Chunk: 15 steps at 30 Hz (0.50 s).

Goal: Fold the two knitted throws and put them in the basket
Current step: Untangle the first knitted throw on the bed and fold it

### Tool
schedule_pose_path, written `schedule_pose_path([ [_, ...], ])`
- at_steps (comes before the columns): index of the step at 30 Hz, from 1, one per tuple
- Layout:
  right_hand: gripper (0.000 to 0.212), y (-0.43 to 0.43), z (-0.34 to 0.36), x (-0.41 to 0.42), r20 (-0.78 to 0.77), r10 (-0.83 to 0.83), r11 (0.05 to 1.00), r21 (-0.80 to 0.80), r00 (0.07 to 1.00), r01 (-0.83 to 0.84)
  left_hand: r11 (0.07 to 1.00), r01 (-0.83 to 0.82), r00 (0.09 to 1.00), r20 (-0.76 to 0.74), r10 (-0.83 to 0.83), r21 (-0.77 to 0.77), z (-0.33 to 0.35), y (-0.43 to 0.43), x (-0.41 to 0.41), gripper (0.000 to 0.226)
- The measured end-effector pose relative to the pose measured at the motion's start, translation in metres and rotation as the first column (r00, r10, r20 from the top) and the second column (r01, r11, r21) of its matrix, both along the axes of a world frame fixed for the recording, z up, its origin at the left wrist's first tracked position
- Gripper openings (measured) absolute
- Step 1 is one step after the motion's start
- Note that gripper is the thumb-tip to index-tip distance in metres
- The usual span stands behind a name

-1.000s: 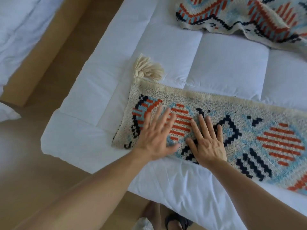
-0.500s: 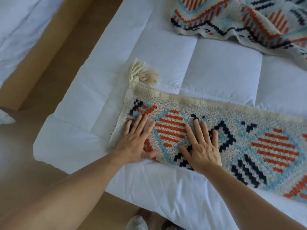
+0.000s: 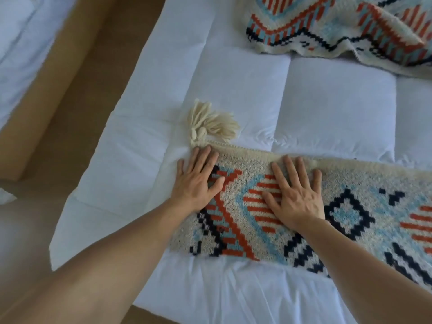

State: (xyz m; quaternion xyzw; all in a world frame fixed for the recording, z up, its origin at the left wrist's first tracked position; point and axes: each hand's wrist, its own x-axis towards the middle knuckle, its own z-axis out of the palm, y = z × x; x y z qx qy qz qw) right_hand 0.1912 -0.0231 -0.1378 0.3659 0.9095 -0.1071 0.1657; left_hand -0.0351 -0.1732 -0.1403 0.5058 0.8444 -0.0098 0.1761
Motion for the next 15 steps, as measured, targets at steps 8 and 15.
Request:
schedule_pose_path([
  [8,0.071,-0.087,0.019,-0.031,-0.327,0.287,0.953,0.006,0.900,-0.302,0.867,-0.355,0.917,0.311,0.249,0.351,0.012,0.004,-0.039,0.057],
  [15,0.089,-0.155,0.016,-0.048,-0.347,0.471,0.864,-0.007,0.811,-0.504,0.805,-0.593,0.645,0.615,0.454,0.027,0.029,0.028,-0.071,0.038],
])
